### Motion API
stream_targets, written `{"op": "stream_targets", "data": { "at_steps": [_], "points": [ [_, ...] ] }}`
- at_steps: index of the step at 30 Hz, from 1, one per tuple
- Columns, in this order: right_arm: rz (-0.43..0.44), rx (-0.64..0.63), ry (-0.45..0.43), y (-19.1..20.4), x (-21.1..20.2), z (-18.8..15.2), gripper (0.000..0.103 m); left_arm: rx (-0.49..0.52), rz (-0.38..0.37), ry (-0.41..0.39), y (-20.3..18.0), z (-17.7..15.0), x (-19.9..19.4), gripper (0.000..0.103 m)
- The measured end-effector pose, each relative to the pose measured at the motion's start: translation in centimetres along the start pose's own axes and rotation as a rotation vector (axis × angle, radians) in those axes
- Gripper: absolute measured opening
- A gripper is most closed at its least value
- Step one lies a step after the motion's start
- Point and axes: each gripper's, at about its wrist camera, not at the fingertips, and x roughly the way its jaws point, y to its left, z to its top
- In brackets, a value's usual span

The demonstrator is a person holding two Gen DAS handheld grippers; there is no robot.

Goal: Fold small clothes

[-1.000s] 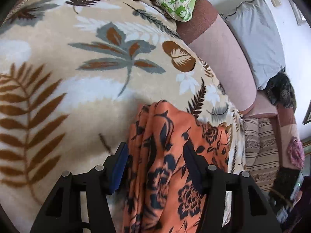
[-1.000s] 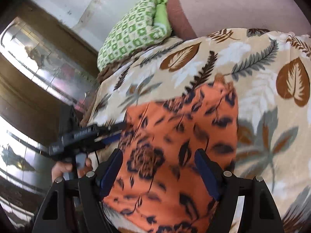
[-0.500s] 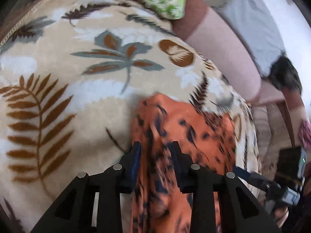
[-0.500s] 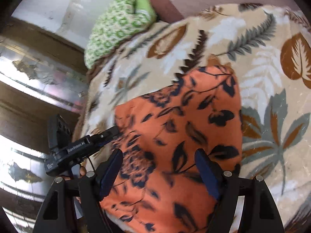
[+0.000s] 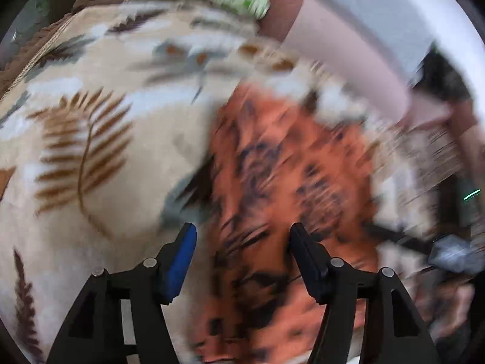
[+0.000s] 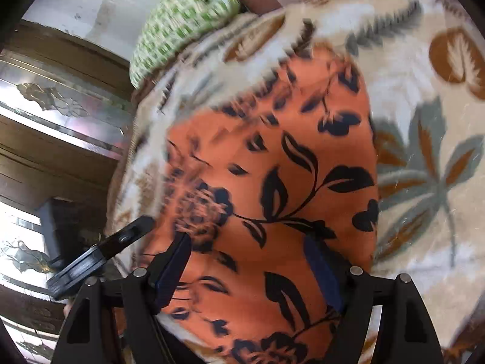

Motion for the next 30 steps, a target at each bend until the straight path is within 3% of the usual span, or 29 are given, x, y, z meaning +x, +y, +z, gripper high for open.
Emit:
{"op": "stream_targets", "data": {
  "at_steps": [3, 5, 7, 9, 15, 18, 21, 24, 28, 30],
  "points": [
    [-0.024, 0.002, -0.013, 1.5, -1.5, 0.4, 0.08, -0.024, -0.008, -0.022, 0.3, -0.4, 0.1, 0.066],
    [-0.016, -0.063, -0.037, 2.9, -2.6, -0.1, 0.08, -0.002, 0.015, -0.031, 0.1, -0.6, -0.5, 0.066],
    [-0.043, -0.083, -0.033, 3.1, -2.3, -0.8, 0.08, 0.018, 0.032, -0.04, -0.2, -0.8, -0.6, 0.066],
    [-0.081, -0.059, 0.025, 1.5, 0.2, -1.4, 0.08, 0.008, 0.026, -0.037, -0.3, -0.8, -0.3, 0.066],
    [-0.058, -0.096, -0.042, 3.9, -2.8, -1.4, 0.08, 0.023, 0.055, -0.052, -1.0, -0.9, -0.8, 0.066],
    [-0.106, -0.078, 0.032, 1.8, 0.1, -1.7, 0.083, 0.029, 0.06, -0.049, -1.2, -1.1, -0.6, 0.068],
    [-0.089, -0.084, -0.002, 2.9, -1.1, -1.4, 0.083, 0.031, 0.06, -0.044, -1.1, -1.1, -0.9, 0.069],
    [-0.024, -0.07, -0.102, 3.1, -5.2, -1.2, 0.083, 0.012, 0.001, -0.084, -0.7, -0.7, -2.6, 0.069],
    [-0.055, 0.006, -0.189, -1.2, -8.8, -0.9, 0.087, -0.011, -0.061, -0.17, 0.0, 0.7, -4.2, 0.087],
    [-0.068, 0.079, -0.197, -3.9, -9.0, -0.8, 0.087, -0.015, -0.078, -0.164, 0.0, 1.5, -3.7, 0.088]
  ]
}}
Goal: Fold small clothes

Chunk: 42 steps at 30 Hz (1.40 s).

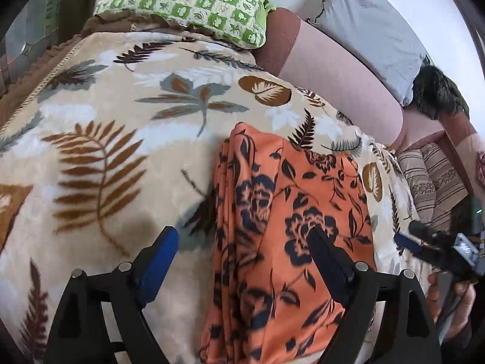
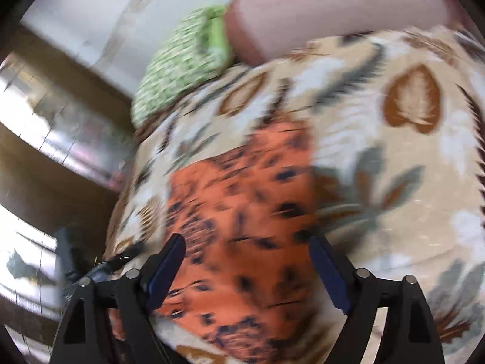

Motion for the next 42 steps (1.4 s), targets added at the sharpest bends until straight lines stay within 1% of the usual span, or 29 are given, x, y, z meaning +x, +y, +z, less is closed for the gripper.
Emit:
{"op": "stream_targets", "data": {
  "at_steps": [1, 3, 5, 6, 7, 8, 9, 10, 11, 12, 13, 14, 15, 16, 17, 19, 21, 23, 25, 28, 31, 34, 36, 37, 38, 41, 42],
  "points": [
    [0.007, 0.02, 0.006, -0.8, 0.1, 0.1, 0.087, -0.012, -0.006, 0.022, 0.2, 0.3, 0.8, 0.088],
    [0.035, 0.072, 0.052, -2.3, 1.6, 0.7, 0.087, -0.038, -0.028, 0.08, 0.5, 0.5, 2.6, 0.088],
    [0.108, 0.113, 0.105, -2.9, 3.3, 0.7, 0.087, -0.064, -0.047, 0.132, 0.7, 0.2, 4.2, 0.088],
    [0.124, 0.12, 0.129, -3.0, 4.4, 0.5, 0.087, -0.073, -0.059, 0.149, 0.8, 0.1, 4.9, 0.088],
    [0.114, 0.122, 0.142, -2.9, 5.6, 0.2, 0.087, -0.088, -0.07, 0.162, 0.9, 0.0, 5.4, 0.088],
    [0.107, 0.12, 0.151, -3.0, 6.8, 0.1, 0.087, -0.099, -0.064, 0.161, 0.9, -0.1, 5.7, 0.088],
    [0.115, 0.125, 0.173, -3.1, 7.7, 0.0, 0.087, -0.096, -0.059, 0.157, 0.7, -0.2, 5.7, 0.089],
    [0.119, 0.131, 0.185, -3.1, 8.3, 0.0, 0.088, -0.065, -0.053, 0.17, 0.2, -0.2, 5.9, 0.09],
    [0.123, 0.102, 0.175, -2.4, 8.7, 0.0, 0.088, -0.037, -0.044, 0.179, -0.2, -0.3, 6.1, 0.09],
    [0.144, 0.058, 0.181, -1.5, 8.9, 0.2, 0.079, 0.001, -0.025, 0.188, -0.7, -0.4, 6.3, 0.088],
    [0.096, -0.002, 0.196, -0.3, 9.2, 0.1, 0.064, 0.037, -0.008, 0.194, -1.2, -0.5, 6.6, 0.072],
    [0.062, -0.042, 0.2, 0.4, 9.5, 0.0, 0.055, 0.06, -0.033, 0.208, -1.7, -0.6, 6.8, 0.054],
    [0.052, -0.065, 0.199, 1.0, 9.5, 0.0, 0.045, 0.039, -0.038, 0.208, -1.6, -0.6, 6.8, 0.05],
    [0.043, -0.087, 0.189, 1.5, 9.2, 0.1, 0.04, 0.03, -0.037, 0.201, -1.7, -0.5, 6.7, 0.041],
    [0.043, -0.105, 0.182, 1.9, 8.9, 0.2, 0.039, 0.032, -0.027, 0.181, -2.0, -0.4, 6.3, 0.034],
    [0.036, -0.164, 0.165, 3.1, 7.8, 0.5, 0.038, 0.063, 0.003, 0.148, -3.0, -0.3, 5.5, 0.029],
    [0.039, -0.219, 0.146, 4.5, 6.4, 1.1, 0.038, 0.074, -0.005, 0.117, -4.1, 0.0, 4.6, 0.028],
    [0.034, -0.279, 0.101, 5.9, 4.2, 2.4, 0.037, 0.092, -0.025, 0.06, -5.7, 0.4, 3.1, 0.028],
    [0.036, -0.323, 0.057, 6.4, 1.7, 4.0, 0.037, 0.106, -0.052, 0.005, -7.6, 1.5, 1.6, 0.028],
    [0.05, -0.35, 0.008, 6.1, -1.6, 6.7, 0.037, 0.131, -0.09, -0.054, -10.6, 3.5, 0.2, 0.028],
    [0.058, -0.335, -0.028, 4.2, -4.1, 9.1, 0.037, 0.167, -0.108, -0.073, -13.7, 5.4, 0.6, 0.028],
    [0.062, -0.313, -0.037, 1.6, -4.9, 10.9, 0.037, 0.193, -0.113, -0.056, -15.9, 6.6, 2.7, 0.028],
    [0.075, -0.268, -0.027, -1.0, -4.3, 11.8, 0.038, 0.192, -0.116, -0.032, -16.6, 6.8, 4.5, 0.029],
    [0.09, -0.238, -0.018, -2.6, -3.7, 11.9, 0.038, 0.188, -0.109, -0.013, -16.9, 6.8, 6.3, 0.029],
    [0.1, -0.204, 0.001, -4.4, -2.6, 12.0, 0.038, 0.181, -0.107, 0.002, -17.0, 6.7, 7.2, 0.029],
    [0.089, -0.142, 0.055, -7.9, 1.1, 11.7, 0.038, 0.145, -0.082, 0.076, -16.6, 5.3, 11.6, 0.03],
    [0.066, -0.124, 0.074, -9.2, 2.3, 11.2, 0.038, 0.139, -0.072, 0.106, -16.5, 4.8, 13.3, 0.031]
  ]
}}
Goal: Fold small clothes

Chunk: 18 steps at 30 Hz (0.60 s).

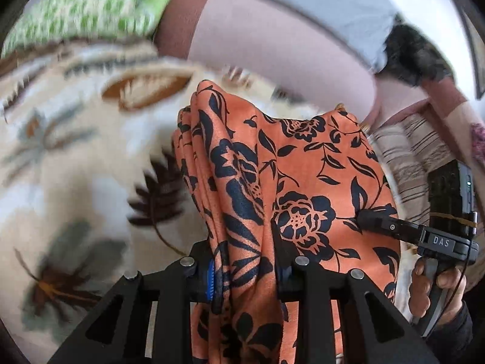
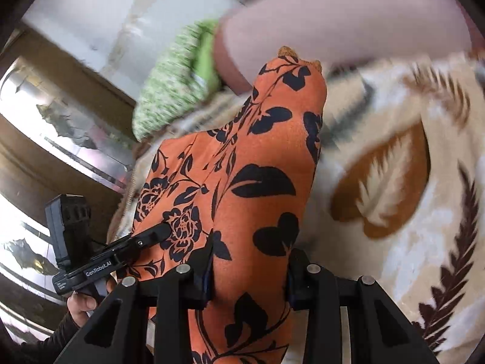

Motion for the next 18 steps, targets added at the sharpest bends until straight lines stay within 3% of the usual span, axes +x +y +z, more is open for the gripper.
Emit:
{"op": "stream_targets", "data": {
  "at_steps": [1, 2, 3, 4, 6, 9, 11, 13, 15, 18],
  "points": [
    [-0.02, 0.017, 0.011, -0.7, 0.5, -0.3, 0.04, -0.011, 0.013, 0.059, 0.4, -0.6, 2.2, 0.035],
    [-0.054, 0.052, 0.033, -2.0, 1.3, -1.0, 0.043, -0.024, 0.022, 0.076, 0.7, -1.1, 3.3, 0.046],
    [-0.077, 0.077, 0.047, -2.9, 1.7, -1.5, 0.052, -0.041, 0.005, 0.052, 1.2, -1.4, 3.5, 0.052],
    [-0.096, 0.092, 0.032, -3.6, 1.5, -1.9, 0.062, -0.049, -0.012, 0.042, 1.4, -1.4, 3.4, 0.054],
    [-0.124, 0.111, 0.004, -4.1, 0.5, -2.0, 0.07, -0.055, -0.032, 0.046, 1.8, -1.2, 2.6, 0.055],
    [-0.194, 0.064, -0.061, -2.4, -2.0, -1.6, 0.07, -0.024, 0.002, -0.023, 2.1, -0.8, -0.7, 0.061],
    [-0.156, 0.022, -0.116, 0.3, -3.8, -1.7, 0.07, 0.006, 0.018, -0.099, 2.1, -1.2, -3.8, 0.068],
    [-0.054, -0.01, -0.142, 2.5, -4.4, -1.8, 0.07, 0.037, 0.029, -0.122, 1.7, -1.7, -4.9, 0.072],
    [0.021, -0.011, -0.113, 3.2, -3.2, -1.9, 0.073, 0.1, 0.047, -0.076, 1.0, -2.3, -3.9, 0.073],
    [-0.045, 0.122, -0.004, -0.5, 0.6, -2.1, 0.073, 0.131, 0.135, 0.032, 1.6, -3.4, -0.4, 0.073]
  ]
}}
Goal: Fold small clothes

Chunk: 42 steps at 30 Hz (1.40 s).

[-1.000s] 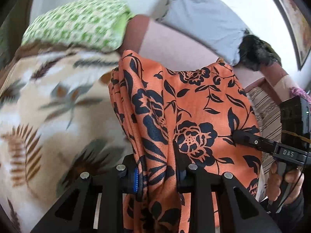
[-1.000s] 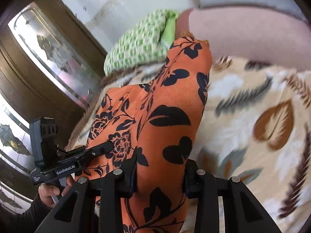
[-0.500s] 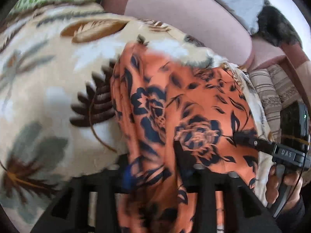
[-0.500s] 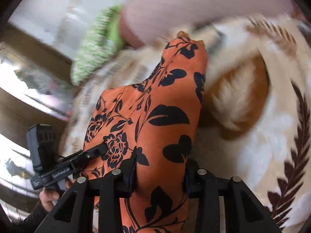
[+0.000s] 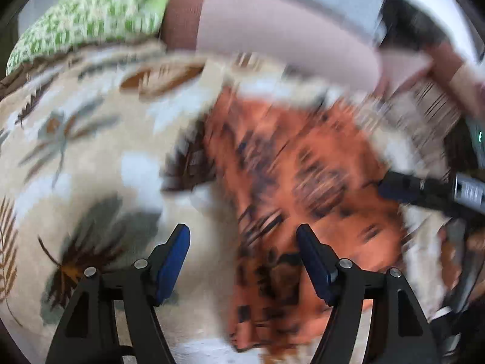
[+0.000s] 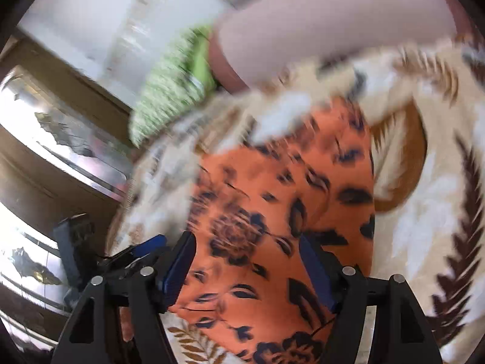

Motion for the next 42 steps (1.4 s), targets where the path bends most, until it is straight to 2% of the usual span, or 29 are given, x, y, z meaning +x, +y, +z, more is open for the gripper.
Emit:
{"op": "stream_targets", "data": {
  "at_steps": [1, 2, 3, 6, 8, 10, 11, 13, 15, 19, 21, 24, 28, 30, 31, 32, 33, 38, 42],
  "points": [
    [0.012, 0.055, 0.008, -0.8, 0.3, 0.2, 0.071, -0.007, 0.002, 0.039, 0.2, -0.1, 1.1, 0.074],
    [0.027, 0.081, -0.001, -0.7, -0.1, 0.4, 0.071, -0.026, -0.001, 0.038, 0.5, -0.1, 1.0, 0.074],
    [0.028, 0.085, -0.002, -0.2, -0.6, 0.8, 0.072, -0.028, -0.003, 0.02, 0.5, 0.1, 0.5, 0.074],
    [0.01, -0.025, -0.064, 2.5, -2.3, 2.4, 0.073, 0.021, 0.033, -0.069, -0.6, 1.8, -1.7, 0.074],
    [0.007, -0.024, -0.083, 2.6, -2.2, 3.6, 0.073, 0.01, 0.027, -0.125, -1.0, 3.4, -2.3, 0.077],
    [-0.035, 0.028, -0.047, 0.8, -0.6, 4.3, 0.074, 0.002, 0.06, -0.097, -1.4, 4.6, -0.8, 0.077],
    [-0.048, 0.06, -0.006, -0.2, 0.8, 4.3, 0.074, 0.013, 0.092, -0.047, -1.6, 4.8, 0.9, 0.077],
    [-0.026, 0.088, -0.017, -1.1, 1.5, 4.5, 0.074, 0.034, 0.154, 0.03, -1.8, 4.5, 3.5, 0.08],
    [-0.017, 0.09, -0.026, -0.6, 0.9, 4.8, 0.074, -0.007, 0.139, 0.007, -1.0, 4.1, 3.8, 0.083],
    [-0.012, 0.034, -0.051, 0.6, 0.9, 6.3, 0.074, 0.002, 0.145, -0.004, -0.9, 4.4, 2.5, 0.083],
    [-0.024, 0.051, -0.058, 0.0, 1.7, 7.1, 0.074, 0.009, 0.157, -0.011, -1.2, 4.3, 1.4, 0.083],
    [-0.053, 0.121, -0.018, -1.1, 4.3, 8.5, 0.074, -0.001, 0.174, -0.006, -0.8, 3.7, 0.4, 0.083],
    [-0.035, 0.013, -0.079, 2.1, 2.4, 9.1, 0.075, -0.02, 0.185, -0.023, -0.4, 2.7, -1.4, 0.083],
    [-0.073, 0.016, -0.095, 2.0, 2.9, 9.5, 0.077, -0.022, 0.173, -0.023, -0.6, 2.0, -2.0, 0.083],
    [-0.114, 0.03, -0.066, 1.1, 4.1, 9.7, 0.079, -0.028, 0.171, -0.015, -0.7, 1.6, -2.1, 0.083],
    [-0.141, 0.054, -0.022, 0.1, 5.7, 9.7, 0.079, -0.027, 0.167, -0.004, -0.9, 1.1, -2.1, 0.083],
    [-0.129, 0.063, -0.045, -0.2, 5.9, 9.4, 0.079, -0.019, 0.167, 0.0, -1.1, 0.6, -2.2, 0.083],
    [-0.067, 0.035, -0.098, 2.7, 1.7, 7.6, 0.079, -0.006, 0.177, 0.001, -1.7, -0.9, -3.1, 0.083],
    [-0.057, -0.022, -0.1, 4.2, -1.5, 3.7, 0.079, 0.004, 0.172, -0.019, -2.3, -1.6, -4.1, 0.083]
  ]
}}
